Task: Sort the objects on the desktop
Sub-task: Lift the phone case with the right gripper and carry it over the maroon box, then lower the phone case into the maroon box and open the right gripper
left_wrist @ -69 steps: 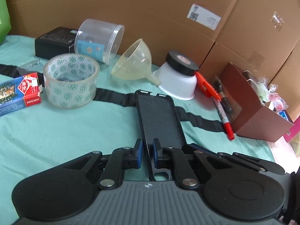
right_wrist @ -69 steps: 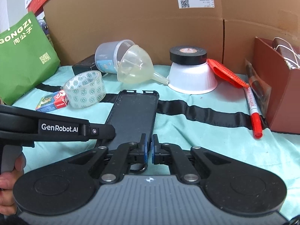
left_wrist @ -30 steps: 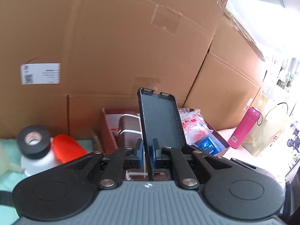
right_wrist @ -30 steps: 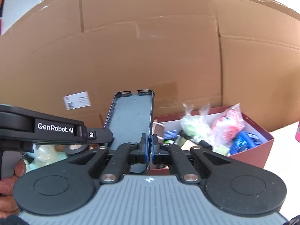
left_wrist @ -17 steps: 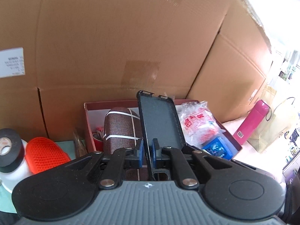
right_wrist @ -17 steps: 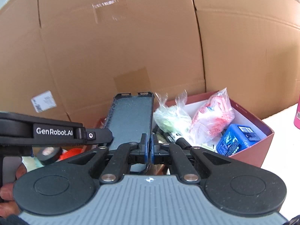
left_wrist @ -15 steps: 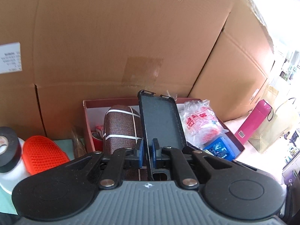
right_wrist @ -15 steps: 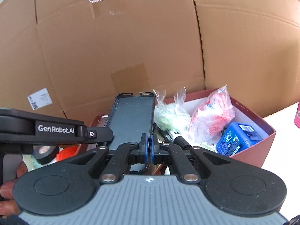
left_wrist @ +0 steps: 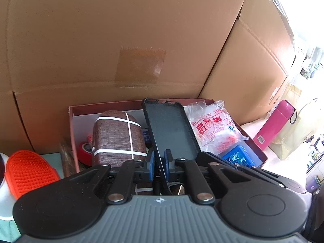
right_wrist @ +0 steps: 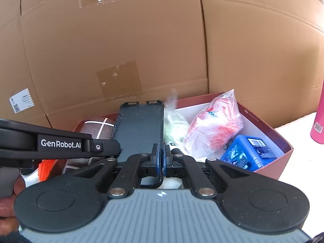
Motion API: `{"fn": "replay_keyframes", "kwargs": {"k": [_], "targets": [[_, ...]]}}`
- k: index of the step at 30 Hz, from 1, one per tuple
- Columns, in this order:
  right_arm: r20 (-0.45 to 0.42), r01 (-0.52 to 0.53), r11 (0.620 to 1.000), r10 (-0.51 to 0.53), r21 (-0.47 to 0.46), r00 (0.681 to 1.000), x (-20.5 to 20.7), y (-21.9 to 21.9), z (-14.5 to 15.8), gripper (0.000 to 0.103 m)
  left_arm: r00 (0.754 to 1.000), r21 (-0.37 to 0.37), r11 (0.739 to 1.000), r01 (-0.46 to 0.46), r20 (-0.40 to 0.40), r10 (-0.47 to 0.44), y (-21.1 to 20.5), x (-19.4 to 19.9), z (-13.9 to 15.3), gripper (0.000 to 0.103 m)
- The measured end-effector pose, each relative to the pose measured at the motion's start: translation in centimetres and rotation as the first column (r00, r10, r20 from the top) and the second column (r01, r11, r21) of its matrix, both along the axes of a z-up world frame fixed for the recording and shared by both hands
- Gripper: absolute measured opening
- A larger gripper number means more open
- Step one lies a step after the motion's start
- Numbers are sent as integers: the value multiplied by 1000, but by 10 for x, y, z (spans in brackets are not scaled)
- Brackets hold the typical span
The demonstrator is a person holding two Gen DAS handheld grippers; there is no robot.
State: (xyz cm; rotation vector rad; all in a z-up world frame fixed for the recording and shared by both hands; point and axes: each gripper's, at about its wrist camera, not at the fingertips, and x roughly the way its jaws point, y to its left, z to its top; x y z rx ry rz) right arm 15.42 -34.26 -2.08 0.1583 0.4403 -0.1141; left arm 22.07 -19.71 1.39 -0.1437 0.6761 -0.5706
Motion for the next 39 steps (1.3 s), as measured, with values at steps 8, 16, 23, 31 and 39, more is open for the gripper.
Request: {"fn": "replay_keyframes", "kwargs": {"k": [8, 16, 23, 31, 39], "targets": [[-6, 4, 999, -5, -37, 1000, 8, 0, -1, 2, 1000, -11, 1000, -3, 5, 3, -1, 2, -2, 17], [13, -9, 999, 9, -33, 1000, 0, 0, 0, 3, 999, -33, 999, 37, 13, -37, -6, -5, -1, 44], [55, -7, 1000, 8, -12, 998, -9, -6, 10, 16, 999, -55, 998, 9, 40, -7, 1, -13, 8, 70], [90, -12, 999, 17, -53, 996, -26, 3, 20, 44, 997, -66, 998, -7, 74, 12, 14, -31, 16, 88], [119, 11, 998, -5, -55, 993, -45, 7, 27, 77, 997, -97, 994, -46, 51, 51, 31, -44, 17, 96]]}}
